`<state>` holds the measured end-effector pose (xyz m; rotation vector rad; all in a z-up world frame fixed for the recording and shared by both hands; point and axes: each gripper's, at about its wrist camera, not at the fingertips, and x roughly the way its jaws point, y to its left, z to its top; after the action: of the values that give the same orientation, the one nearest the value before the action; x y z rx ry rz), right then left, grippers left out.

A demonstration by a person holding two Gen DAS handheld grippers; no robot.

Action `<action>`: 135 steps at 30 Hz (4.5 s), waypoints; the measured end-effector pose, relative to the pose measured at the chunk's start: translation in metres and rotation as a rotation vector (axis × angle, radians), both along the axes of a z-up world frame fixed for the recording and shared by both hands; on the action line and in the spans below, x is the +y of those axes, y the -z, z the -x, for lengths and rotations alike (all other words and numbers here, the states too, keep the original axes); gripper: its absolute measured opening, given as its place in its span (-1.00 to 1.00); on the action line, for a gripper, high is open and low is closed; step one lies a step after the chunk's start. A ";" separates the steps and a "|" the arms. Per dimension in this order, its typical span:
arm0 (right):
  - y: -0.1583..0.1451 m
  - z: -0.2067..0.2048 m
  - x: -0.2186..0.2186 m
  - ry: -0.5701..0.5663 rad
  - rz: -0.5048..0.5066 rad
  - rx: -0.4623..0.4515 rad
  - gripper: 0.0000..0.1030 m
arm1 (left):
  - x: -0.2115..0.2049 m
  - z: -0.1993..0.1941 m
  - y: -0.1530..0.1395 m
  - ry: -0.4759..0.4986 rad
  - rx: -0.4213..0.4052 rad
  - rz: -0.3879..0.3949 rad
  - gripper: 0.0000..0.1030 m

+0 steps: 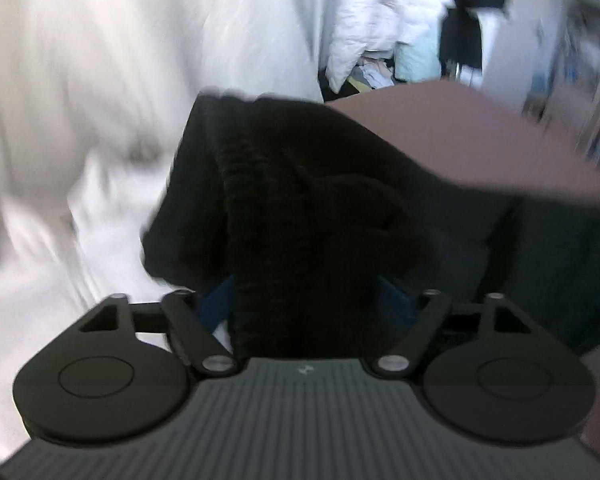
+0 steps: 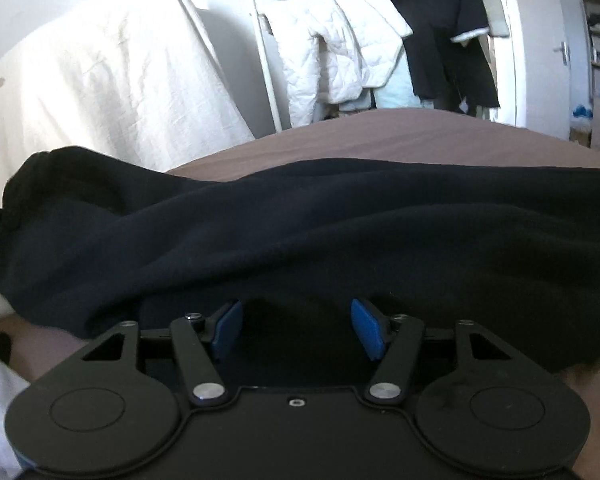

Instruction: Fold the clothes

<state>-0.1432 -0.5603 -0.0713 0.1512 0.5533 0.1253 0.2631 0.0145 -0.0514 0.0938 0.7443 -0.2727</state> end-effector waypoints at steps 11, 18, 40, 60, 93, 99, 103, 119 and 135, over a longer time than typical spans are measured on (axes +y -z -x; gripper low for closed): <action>-0.003 0.024 0.002 -0.048 0.056 -0.057 0.38 | -0.009 0.019 -0.009 -0.023 -0.106 -0.057 0.07; -0.003 0.025 -0.002 -0.049 0.047 -0.052 0.38 | -0.027 0.030 -0.027 -0.028 -0.143 -0.165 0.05; 0.016 0.001 -0.033 0.008 -0.040 -0.008 0.68 | -0.029 0.012 -0.072 -0.067 -0.226 -0.118 -0.82; 0.018 0.009 -0.036 0.023 -0.084 0.023 0.73 | -0.021 -0.071 -0.054 -0.148 -0.022 -0.068 0.52; -0.014 0.150 -0.307 0.533 -0.546 0.093 0.72 | -0.130 -0.058 -0.082 -0.422 -0.083 -0.085 0.52; 0.019 0.168 -0.363 0.594 -0.726 0.085 0.72 | -0.194 -0.030 -0.017 -0.286 0.148 0.094 0.62; 0.030 0.140 -0.390 0.593 -0.801 0.071 0.75 | -0.232 -0.010 0.022 -0.246 0.202 0.059 0.62; -0.121 0.103 -0.456 0.595 -0.159 -0.186 -0.87 | -0.250 0.063 -0.014 -0.091 -0.012 -0.200 0.62; -0.110 0.175 -0.550 0.833 0.386 0.017 -0.87 | -0.241 0.049 0.056 -0.129 0.217 -0.162 0.76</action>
<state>-0.3184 -1.1105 0.0383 -0.0030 0.4845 -0.7901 0.2136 -0.2265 -0.1074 0.1704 0.9838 -0.0994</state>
